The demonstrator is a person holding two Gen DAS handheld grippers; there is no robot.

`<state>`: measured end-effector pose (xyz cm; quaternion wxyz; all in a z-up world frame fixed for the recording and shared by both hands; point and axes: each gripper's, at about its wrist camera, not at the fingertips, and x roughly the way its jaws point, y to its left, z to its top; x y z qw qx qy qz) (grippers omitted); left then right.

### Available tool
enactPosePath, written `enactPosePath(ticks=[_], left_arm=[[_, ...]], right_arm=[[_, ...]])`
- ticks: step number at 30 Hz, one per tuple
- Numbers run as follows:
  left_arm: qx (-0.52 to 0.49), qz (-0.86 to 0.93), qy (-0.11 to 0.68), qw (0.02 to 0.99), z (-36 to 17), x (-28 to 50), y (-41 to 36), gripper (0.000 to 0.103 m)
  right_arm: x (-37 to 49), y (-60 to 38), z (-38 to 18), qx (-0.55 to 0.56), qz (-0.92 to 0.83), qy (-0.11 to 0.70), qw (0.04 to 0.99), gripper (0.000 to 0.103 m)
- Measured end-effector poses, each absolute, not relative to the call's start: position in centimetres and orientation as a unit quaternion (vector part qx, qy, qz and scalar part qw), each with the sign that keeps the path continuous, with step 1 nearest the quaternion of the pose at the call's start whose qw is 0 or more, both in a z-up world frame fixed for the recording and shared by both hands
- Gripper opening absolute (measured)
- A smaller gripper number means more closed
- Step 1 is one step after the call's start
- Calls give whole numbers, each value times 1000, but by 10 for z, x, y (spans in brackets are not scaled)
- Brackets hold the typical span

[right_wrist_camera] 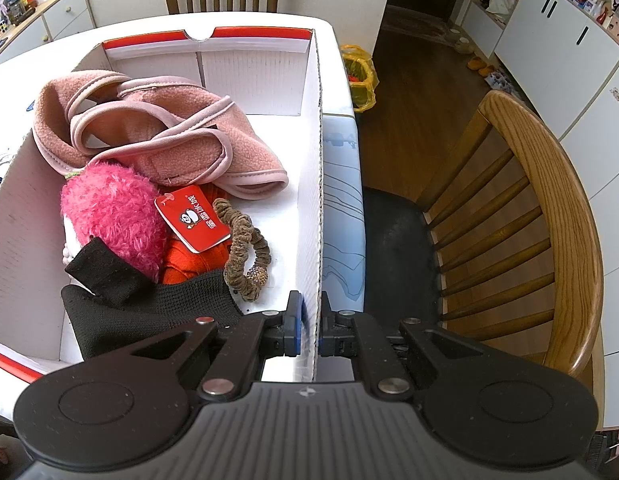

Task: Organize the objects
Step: 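Move the left gripper back over the white cable and tissue pack, then grasp the white USB cable with the left gripper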

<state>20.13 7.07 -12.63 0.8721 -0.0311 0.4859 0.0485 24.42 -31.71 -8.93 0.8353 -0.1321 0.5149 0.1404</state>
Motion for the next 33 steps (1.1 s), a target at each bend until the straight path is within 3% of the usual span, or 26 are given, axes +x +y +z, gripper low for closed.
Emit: enactPosePath(ticks=[12, 33], left_arm=[[-62, 74, 455, 885, -93, 185, 79, 0], [-117, 39, 358, 926, -3, 156, 58, 0]], right_arm=[[243, -319, -90, -128, 142, 512, 837, 7], [245, -320, -92, -125, 152, 508, 839, 7]])
